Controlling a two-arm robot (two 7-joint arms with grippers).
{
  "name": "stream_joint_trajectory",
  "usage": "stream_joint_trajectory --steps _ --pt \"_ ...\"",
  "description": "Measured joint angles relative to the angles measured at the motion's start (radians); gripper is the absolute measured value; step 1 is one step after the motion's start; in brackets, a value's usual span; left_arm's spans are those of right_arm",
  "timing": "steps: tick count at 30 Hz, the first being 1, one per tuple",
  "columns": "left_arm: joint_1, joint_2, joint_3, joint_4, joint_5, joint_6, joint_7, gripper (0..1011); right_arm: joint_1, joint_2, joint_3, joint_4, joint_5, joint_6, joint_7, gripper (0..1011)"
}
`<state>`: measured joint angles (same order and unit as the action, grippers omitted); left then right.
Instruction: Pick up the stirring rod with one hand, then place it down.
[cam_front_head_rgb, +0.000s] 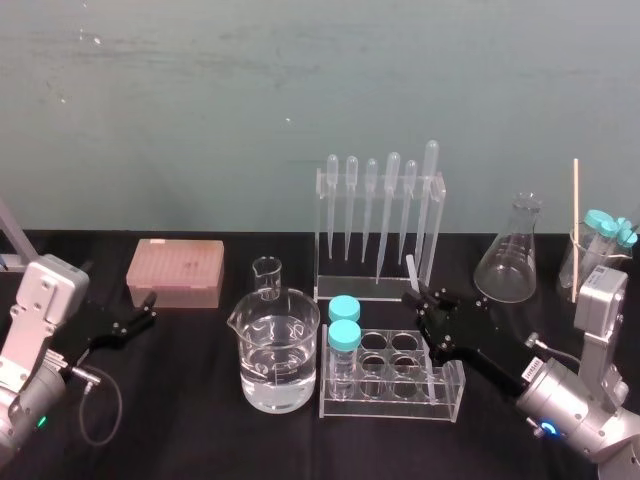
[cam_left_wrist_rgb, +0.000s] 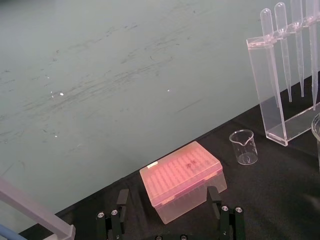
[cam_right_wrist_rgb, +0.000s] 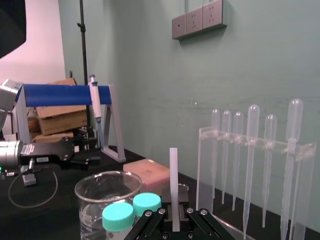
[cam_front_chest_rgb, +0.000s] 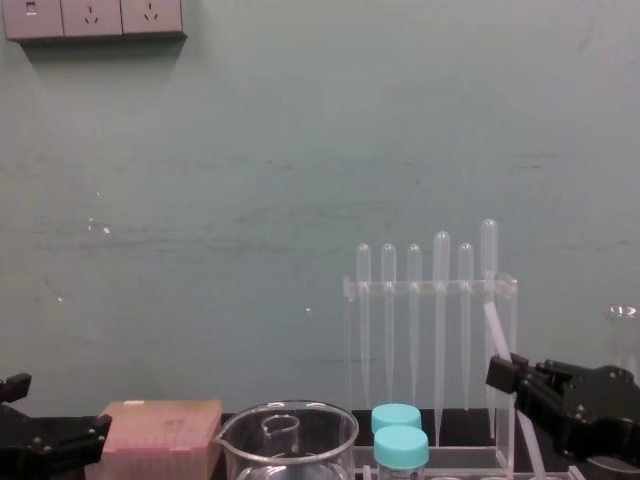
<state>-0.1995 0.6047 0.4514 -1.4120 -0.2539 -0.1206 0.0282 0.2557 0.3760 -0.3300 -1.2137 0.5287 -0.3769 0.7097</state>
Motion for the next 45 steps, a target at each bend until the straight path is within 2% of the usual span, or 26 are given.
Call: stream_joint_trajectory --steps 9,28,38,39,41,42,45 --pt "0.0 0.0 0.0 0.0 0.0 0.0 0.0 1000 0.0 0.001 -0.002 0.004 0.004 0.018 -0.005 69" --pt "0.0 0.0 0.0 0.0 0.0 0.0 0.0 1000 0.0 0.001 -0.002 0.003 0.004 0.014 -0.005 82" --pt "0.0 0.0 0.0 0.0 0.0 0.0 0.0 1000 0.0 0.001 -0.002 0.003 0.003 0.013 -0.004 361" --pt "0.0 0.0 0.0 0.0 0.0 0.0 0.0 1000 0.0 0.001 -0.002 0.003 0.003 0.013 -0.004 414" --pt "0.0 0.0 0.0 0.0 0.0 0.0 0.0 1000 0.0 0.001 -0.002 0.003 0.003 0.012 -0.004 457" --pt "0.0 0.0 0.0 0.0 0.0 0.0 0.0 1000 0.0 0.001 -0.002 0.003 0.003 0.012 -0.004 520" --pt "0.0 0.0 0.0 0.0 0.0 0.0 0.0 1000 0.0 0.001 -0.002 0.003 0.003 0.012 -0.004 580"
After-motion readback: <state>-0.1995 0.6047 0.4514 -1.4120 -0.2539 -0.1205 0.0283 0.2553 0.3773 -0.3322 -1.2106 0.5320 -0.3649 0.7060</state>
